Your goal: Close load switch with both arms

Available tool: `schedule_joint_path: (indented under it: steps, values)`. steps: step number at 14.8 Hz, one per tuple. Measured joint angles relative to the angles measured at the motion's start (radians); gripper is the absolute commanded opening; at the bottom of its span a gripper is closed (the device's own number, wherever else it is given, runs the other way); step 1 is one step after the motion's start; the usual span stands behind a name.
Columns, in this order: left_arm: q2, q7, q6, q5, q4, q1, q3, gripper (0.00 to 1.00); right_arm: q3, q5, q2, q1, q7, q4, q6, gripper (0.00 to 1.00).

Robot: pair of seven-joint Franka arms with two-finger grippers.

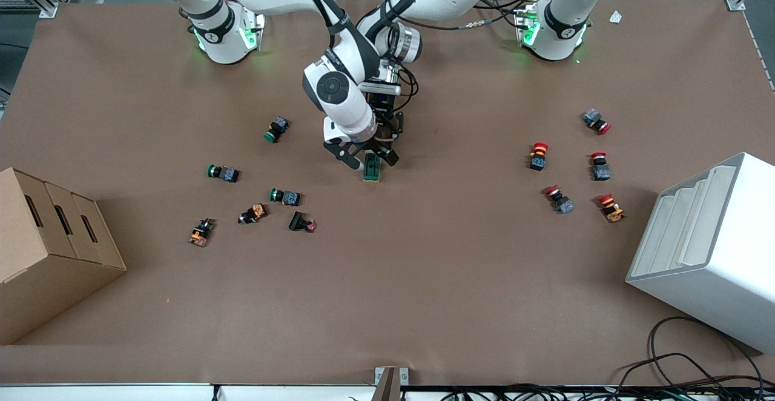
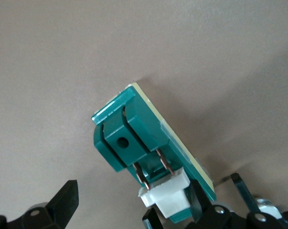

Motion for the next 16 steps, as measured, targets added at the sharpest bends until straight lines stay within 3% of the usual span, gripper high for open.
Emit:
schedule_joint_path:
  steps: [16]
  values:
    - [0.001,0.0,0.0,0.0,0.018,0.0,0.005,0.99,-0.008,0.013,0.027,-0.072,0.005,0.145,-0.066,1.0]
